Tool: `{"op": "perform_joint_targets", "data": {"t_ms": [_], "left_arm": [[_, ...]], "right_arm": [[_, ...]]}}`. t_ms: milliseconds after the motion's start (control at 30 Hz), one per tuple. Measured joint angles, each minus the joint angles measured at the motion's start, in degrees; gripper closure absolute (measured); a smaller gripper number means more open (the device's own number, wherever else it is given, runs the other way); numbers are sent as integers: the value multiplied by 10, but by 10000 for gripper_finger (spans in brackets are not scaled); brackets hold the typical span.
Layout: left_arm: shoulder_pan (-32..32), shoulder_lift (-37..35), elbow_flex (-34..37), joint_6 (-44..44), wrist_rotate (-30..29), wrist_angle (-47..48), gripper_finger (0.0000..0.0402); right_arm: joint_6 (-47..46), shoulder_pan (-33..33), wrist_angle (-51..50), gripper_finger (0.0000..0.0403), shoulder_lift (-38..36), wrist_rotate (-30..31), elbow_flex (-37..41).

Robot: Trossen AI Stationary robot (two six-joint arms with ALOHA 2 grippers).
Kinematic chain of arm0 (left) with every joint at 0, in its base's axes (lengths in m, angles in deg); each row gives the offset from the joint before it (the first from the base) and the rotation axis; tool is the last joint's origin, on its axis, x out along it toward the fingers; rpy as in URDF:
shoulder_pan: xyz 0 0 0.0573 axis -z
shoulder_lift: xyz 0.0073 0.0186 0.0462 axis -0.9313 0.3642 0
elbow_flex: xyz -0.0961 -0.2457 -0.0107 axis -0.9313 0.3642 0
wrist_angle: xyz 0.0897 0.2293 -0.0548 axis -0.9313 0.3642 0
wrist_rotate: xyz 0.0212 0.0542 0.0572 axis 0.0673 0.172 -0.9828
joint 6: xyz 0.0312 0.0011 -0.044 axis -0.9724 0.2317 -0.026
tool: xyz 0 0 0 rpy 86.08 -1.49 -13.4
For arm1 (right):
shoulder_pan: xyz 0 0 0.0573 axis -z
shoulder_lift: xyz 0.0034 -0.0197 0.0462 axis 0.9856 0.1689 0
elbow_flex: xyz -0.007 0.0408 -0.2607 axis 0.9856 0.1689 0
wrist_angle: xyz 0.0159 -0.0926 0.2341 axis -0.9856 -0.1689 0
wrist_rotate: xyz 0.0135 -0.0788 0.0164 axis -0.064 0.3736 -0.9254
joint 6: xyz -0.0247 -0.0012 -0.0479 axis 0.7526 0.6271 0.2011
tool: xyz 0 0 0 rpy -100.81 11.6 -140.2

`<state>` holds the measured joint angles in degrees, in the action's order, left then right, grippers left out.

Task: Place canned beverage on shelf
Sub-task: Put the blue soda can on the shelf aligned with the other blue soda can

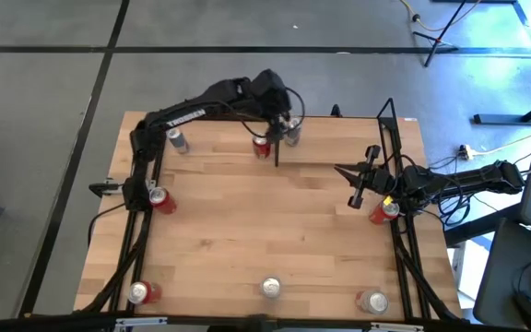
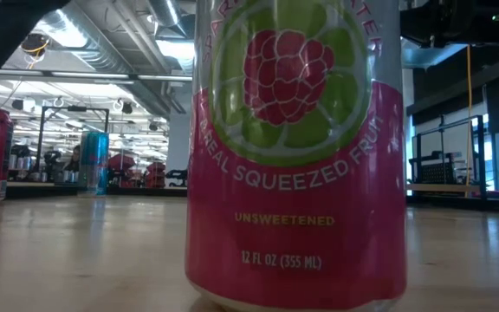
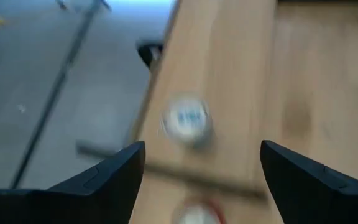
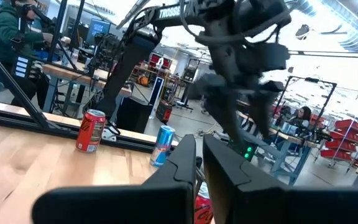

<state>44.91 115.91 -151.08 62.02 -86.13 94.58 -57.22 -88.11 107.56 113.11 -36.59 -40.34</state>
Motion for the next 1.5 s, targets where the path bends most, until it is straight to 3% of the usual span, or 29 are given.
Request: {"op": "perform_joint_targets", "data": {"t_ms": [167, 500, 667, 767, 1033, 1200, 1500], "left_arm": [[-24, -54, 48, 44, -4, 76, 102], [-88, -268, 305, 121, -81, 22, 102], [-101, -362, 403, 142, -158, 32, 102], [-100, -403, 442, 176, -158, 34, 102], [-130, -420, 474, 322, -228, 116, 102], [-191, -409, 497, 369, -206, 159, 102], [-278, -406, 541, 342, -148, 123, 102]], "right_arm": [[0, 0, -3, 381, 0, 0, 0], [-1, 0, -6, 381, 0, 0, 0], [-1, 0, 2, 382, 0, 0, 0], [-1, 0, 8, 381, 0, 0, 0], [-1, 0, 10, 382, 0, 0, 0], [-1, 0, 10, 381, 0, 0, 0], [-1, 0, 10, 382, 0, 0, 0]]}}
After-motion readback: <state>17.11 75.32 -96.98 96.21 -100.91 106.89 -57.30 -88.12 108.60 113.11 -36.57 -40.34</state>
